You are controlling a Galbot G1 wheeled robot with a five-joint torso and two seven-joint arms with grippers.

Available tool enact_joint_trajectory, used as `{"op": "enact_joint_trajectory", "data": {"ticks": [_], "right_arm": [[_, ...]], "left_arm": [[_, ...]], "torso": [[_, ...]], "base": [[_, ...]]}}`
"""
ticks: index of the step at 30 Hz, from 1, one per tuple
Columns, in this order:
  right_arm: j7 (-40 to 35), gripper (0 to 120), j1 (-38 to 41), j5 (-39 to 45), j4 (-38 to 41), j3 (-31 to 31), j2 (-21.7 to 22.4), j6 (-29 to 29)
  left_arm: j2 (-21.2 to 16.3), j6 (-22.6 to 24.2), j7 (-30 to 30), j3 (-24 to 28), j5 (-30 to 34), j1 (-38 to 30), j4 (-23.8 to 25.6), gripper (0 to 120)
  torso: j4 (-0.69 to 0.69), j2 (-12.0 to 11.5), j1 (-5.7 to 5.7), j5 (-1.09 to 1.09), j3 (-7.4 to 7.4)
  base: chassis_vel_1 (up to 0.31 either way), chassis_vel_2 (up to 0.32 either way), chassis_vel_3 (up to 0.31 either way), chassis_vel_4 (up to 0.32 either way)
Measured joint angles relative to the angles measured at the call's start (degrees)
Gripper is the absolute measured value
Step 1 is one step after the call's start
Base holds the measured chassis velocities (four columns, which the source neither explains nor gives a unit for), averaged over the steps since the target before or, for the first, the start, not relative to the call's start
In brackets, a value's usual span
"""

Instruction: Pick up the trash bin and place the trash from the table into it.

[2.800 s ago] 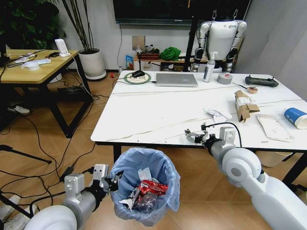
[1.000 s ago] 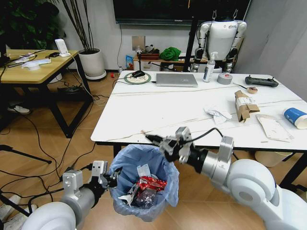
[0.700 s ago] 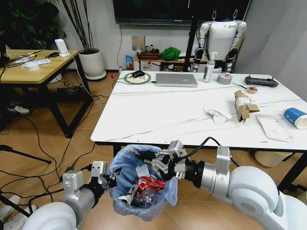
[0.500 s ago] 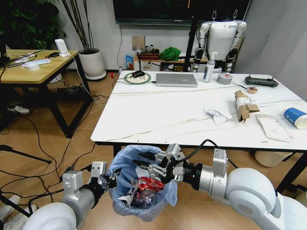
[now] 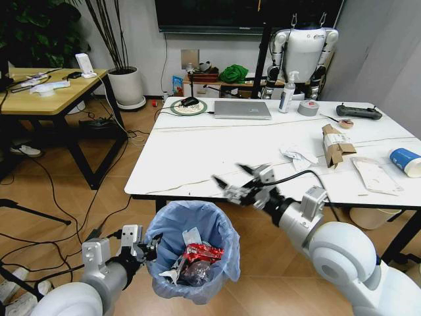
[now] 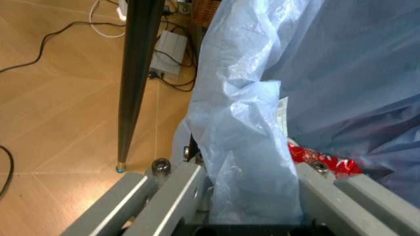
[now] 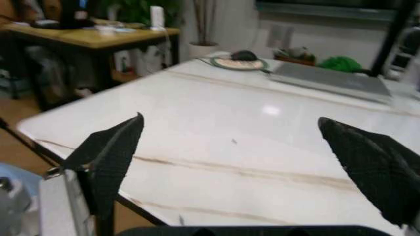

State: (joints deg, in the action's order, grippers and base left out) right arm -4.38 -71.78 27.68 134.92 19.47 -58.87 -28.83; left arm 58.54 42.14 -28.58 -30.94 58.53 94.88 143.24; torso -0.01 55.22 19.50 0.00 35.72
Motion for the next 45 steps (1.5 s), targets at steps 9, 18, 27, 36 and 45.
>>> {"op": "enact_joint_trajectory", "data": {"ticks": [9,18,27,36,45], "right_arm": [[0.6,100,-8.4,-5.9,2.0,7.0,-9.8,0.2],[0.7,100,-9.3,-6.5,2.4,8.5,-12.6,-0.2],[-2.4,100,-7.9,-5.0,1.8,9.5,-11.6,-0.1],[-15.8,100,-0.2,6.5,-2.1,8.3,-7.9,-3.8],[-24.8,100,11.5,30.8,-7.5,3.8,-8.3,-2.3]], "left_arm": [[-0.4,0.0,0.5,0.0,-0.1,-0.1,0.0,2],[-0.8,0.0,1.0,0.5,-0.2,-0.6,0.0,2],[-1.0,0.0,1.2,1.1,-0.3,-0.5,0.0,2],[-1.2,0.0,1.2,1.1,-0.4,0.0,0.0,2],[-1.7,0.0,1.2,1.1,-0.8,0.6,0.0,2]], "torso": [[0.00,0.0,0.00,-0.02,0.00],[0.01,0.0,0.01,0.00,0.01],[-0.01,0.0,0.00,-0.01,0.00],[-0.01,0.0,0.01,0.02,0.00],[0.02,0.0,0.00,-0.02,0.00]], "base": [[-0.012,-0.013,0.009,0.011],[-0.148,-0.143,0.157,0.157],[-0.246,-0.255,0.260,0.250],[-0.220,-0.250,0.222,0.177],[0.032,0.024,-0.027,-0.027]]}}
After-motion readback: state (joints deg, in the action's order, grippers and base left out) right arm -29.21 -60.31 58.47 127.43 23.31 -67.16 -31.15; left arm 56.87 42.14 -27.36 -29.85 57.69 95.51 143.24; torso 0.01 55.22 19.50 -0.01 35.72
